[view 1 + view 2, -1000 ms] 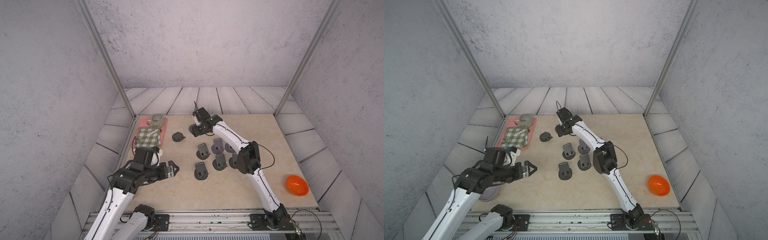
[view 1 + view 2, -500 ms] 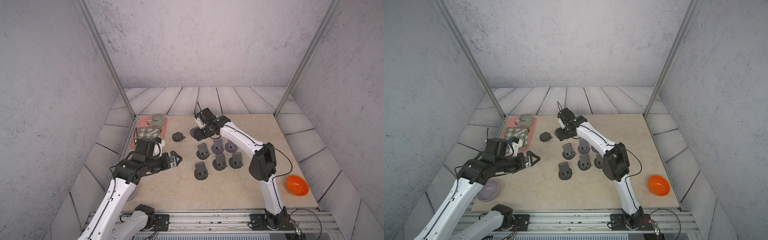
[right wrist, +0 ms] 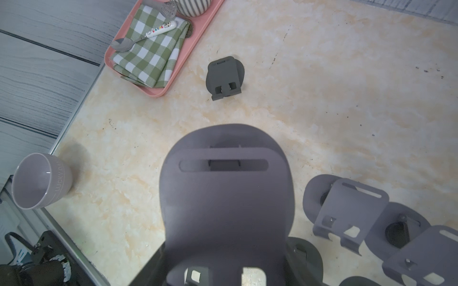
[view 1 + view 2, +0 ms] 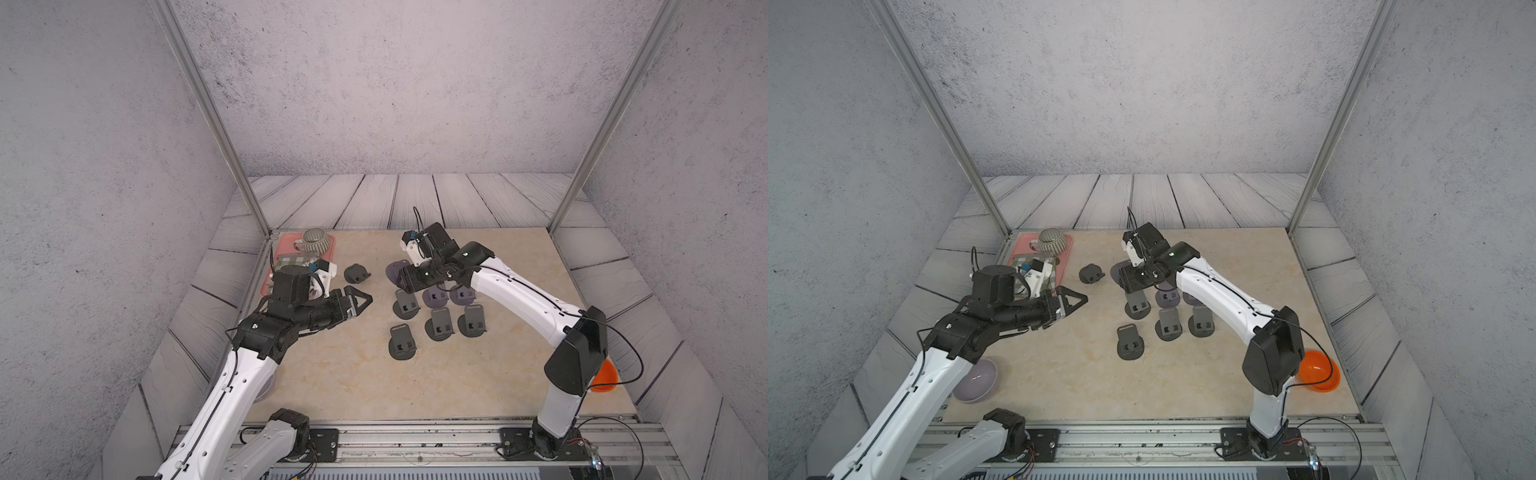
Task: Open the phone stand
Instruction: Pick up the phone stand at the center of the board, then open the phone stand.
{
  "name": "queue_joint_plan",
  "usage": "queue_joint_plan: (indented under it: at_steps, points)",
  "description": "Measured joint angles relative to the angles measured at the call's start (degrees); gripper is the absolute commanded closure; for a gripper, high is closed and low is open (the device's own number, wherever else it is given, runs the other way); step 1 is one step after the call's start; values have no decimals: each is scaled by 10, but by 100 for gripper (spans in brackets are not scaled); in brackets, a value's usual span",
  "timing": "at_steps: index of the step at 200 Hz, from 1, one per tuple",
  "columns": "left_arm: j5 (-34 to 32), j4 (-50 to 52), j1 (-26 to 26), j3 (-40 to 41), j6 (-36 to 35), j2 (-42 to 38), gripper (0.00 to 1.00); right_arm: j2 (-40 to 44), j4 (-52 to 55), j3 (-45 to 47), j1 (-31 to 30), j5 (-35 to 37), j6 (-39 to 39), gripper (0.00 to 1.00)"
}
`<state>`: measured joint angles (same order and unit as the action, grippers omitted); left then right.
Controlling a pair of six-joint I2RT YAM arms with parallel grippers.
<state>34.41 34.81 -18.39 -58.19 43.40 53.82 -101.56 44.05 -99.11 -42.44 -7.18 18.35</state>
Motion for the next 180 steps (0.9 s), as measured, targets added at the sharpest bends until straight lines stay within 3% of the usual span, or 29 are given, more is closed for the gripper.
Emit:
queue_joint_plan:
  at_steps: [36,99,180]
  points:
    - [25,-55,0,17,30,15,37,45,-2,30,-6,-3,17,47]
    - [44,-125,-14,20,58,60,28,88,6,32,-39,-3,37,47]
    - [47,-185,-25,22,71,118,31,97,27,32,-68,3,42,47]
